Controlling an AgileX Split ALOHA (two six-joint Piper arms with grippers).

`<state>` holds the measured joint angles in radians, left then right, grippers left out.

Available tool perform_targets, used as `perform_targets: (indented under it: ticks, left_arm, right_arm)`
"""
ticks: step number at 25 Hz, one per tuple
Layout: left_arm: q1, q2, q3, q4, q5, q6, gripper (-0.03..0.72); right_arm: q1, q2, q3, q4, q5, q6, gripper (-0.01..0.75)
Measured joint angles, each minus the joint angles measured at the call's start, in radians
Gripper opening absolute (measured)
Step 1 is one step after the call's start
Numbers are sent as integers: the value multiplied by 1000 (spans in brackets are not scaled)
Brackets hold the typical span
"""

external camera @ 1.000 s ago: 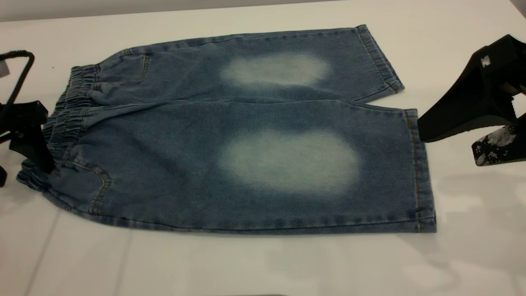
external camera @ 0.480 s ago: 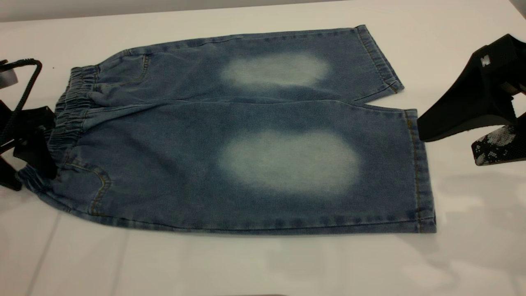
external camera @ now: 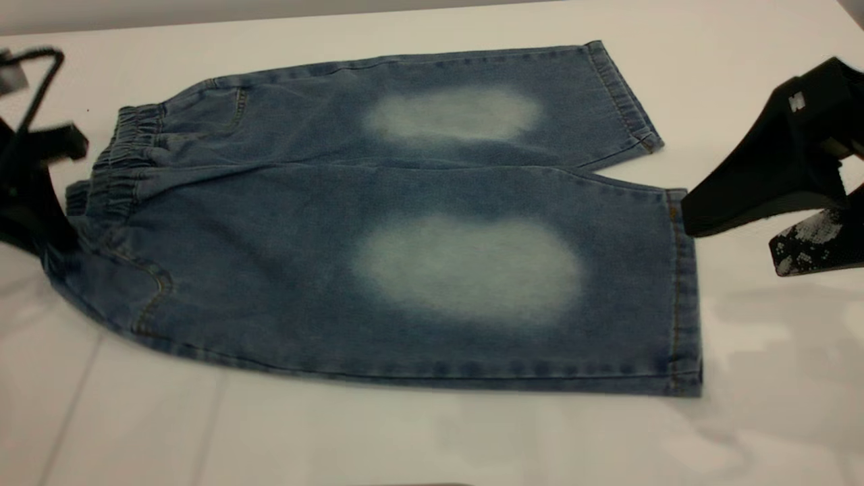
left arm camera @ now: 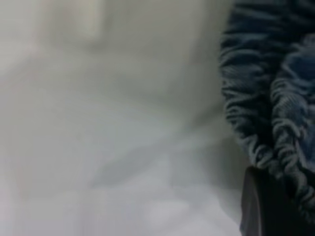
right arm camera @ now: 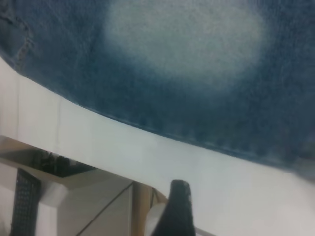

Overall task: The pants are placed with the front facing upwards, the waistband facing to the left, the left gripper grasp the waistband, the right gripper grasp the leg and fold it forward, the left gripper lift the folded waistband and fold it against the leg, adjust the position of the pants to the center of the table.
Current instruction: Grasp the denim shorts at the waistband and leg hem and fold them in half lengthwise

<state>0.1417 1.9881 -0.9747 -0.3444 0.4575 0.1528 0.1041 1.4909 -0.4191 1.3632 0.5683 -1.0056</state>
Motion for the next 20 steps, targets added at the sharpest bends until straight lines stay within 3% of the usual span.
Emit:
perform_targets:
  ticks: [4,12,20]
  left_arm:
    - [0,-14,-12,0,9,4,77]
    - [0,-14,-12,0,15,4,77]
    - [0,-14,-12,0,17,4,77]
  right_arm:
    - [50,71,0,7,-89,-32,579]
    - [231,211,-11,12,-308,-154,579]
    - [341,341,-95,14,-382,-214,570]
